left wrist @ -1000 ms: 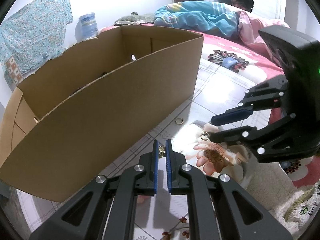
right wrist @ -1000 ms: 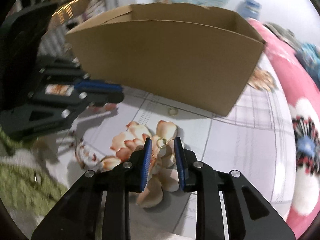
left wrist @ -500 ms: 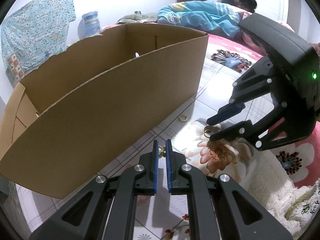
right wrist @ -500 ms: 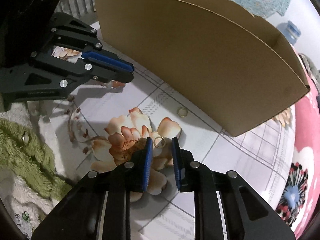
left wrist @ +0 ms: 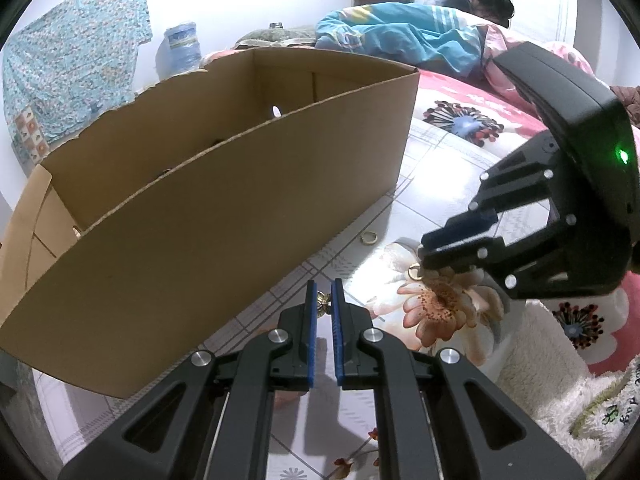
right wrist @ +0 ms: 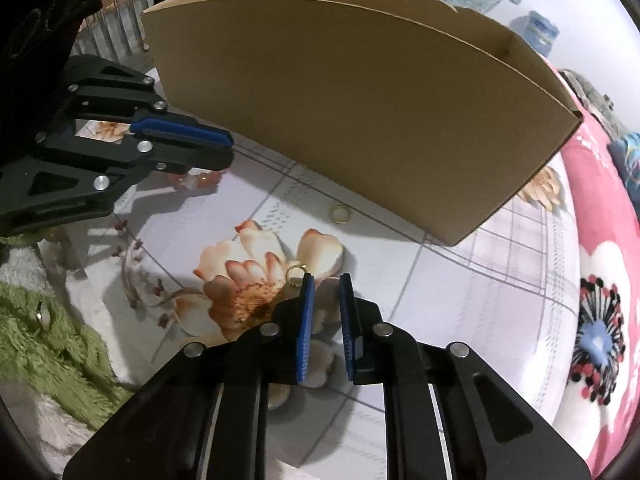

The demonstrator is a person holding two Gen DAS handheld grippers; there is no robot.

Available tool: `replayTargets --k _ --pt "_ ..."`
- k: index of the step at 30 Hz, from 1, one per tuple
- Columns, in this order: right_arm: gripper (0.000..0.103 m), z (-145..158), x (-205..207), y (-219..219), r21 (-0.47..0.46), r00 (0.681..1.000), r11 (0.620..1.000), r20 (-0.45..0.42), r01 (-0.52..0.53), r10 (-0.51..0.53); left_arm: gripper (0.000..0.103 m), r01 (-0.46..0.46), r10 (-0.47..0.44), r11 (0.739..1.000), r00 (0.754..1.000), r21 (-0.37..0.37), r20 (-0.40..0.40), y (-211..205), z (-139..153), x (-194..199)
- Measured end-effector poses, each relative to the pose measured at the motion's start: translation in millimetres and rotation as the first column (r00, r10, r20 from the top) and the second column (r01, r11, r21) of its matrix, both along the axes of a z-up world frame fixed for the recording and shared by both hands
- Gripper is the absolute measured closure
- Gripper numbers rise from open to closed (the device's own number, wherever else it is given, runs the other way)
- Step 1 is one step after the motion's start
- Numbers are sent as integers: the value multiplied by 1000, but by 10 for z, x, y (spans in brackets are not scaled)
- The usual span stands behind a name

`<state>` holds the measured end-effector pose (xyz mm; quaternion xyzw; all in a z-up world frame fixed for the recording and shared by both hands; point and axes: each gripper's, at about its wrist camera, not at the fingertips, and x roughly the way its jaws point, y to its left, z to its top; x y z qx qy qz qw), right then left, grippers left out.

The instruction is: Organize jewelry

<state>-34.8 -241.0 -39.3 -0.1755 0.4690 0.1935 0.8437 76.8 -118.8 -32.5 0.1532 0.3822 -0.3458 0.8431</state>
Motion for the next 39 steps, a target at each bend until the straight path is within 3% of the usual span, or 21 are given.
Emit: replayTargets --k 10,39 --pt "89 15 -42 210 37 1000 999 6 3 -3 97 -3 3 1000 1000 0 1 -7 12 7" --pt "93 109 2 -81 67 1000 997 16 24 -25 97 -12 12 1000 1000 -1 1 18 26 14"
